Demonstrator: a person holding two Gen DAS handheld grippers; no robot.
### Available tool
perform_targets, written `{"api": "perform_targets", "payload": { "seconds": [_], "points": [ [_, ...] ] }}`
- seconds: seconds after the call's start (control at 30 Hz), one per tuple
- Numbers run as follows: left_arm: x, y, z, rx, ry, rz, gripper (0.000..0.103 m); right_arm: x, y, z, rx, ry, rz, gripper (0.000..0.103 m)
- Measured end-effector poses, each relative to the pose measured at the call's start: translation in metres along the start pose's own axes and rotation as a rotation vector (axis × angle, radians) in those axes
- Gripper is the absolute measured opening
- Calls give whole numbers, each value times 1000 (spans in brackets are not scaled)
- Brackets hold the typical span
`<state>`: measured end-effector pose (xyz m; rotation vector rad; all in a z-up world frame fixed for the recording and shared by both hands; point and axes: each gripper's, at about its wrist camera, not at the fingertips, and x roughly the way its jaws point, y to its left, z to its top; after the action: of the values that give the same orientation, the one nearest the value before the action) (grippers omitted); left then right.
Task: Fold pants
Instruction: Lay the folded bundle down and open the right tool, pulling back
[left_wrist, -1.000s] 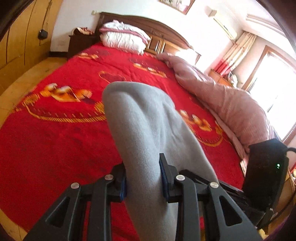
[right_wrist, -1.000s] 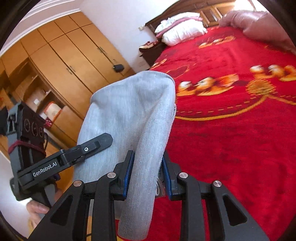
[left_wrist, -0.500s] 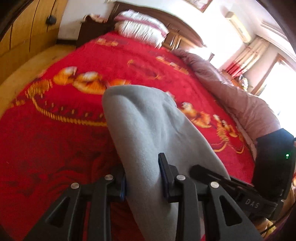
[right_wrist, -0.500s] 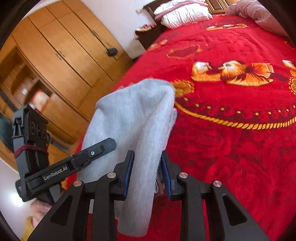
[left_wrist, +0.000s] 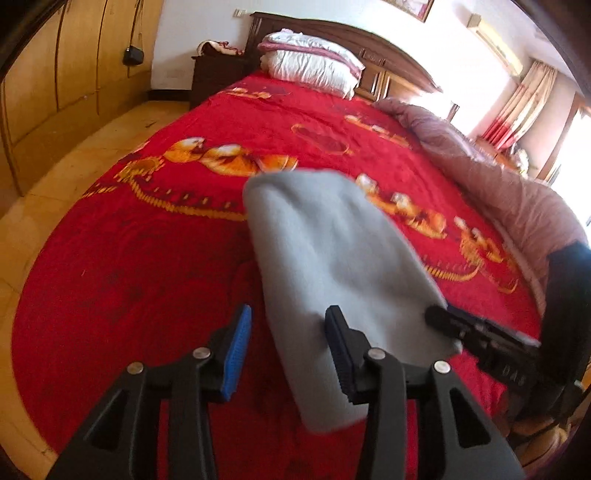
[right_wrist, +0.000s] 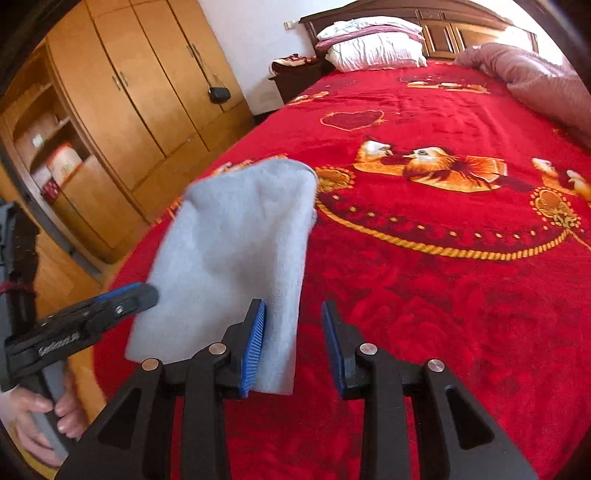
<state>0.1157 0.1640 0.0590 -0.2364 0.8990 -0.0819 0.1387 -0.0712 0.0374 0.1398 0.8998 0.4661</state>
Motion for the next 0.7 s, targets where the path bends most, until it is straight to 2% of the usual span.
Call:
{"api": "perform_targets", "payload": {
  "seconds": [0.07, 0.2, 0.3, 0.43, 0.6, 0.63, 0.7],
  "points": [
    [8, 0, -10, -2, 17, 28, 45, 7, -4, -2, 3, 10, -8, 38],
    [15, 6, -21, -27, 4, 60, 57, 8, -9, -11, -14, -4, -16, 42],
    [11, 6, -23, -56, 8, 61, 57, 3, -10, -10, -7, 10, -17, 42],
    [-6, -7, -27, -15, -6, 119, 57, -13, -9, -13, -10, 6, -1, 42],
    [-26, -18, -40, -33, 0, 142, 57, -41, 7, -22, -86, -19, -37, 42],
    [-29, -21, -44, -42, 1, 145, 57, -45, 9, -25, -101, -24, -45, 44],
    [-31, -25, -51, -50, -2, 156, 61, -51, 12, -31, -121, -31, -62, 56]
  ]
}}
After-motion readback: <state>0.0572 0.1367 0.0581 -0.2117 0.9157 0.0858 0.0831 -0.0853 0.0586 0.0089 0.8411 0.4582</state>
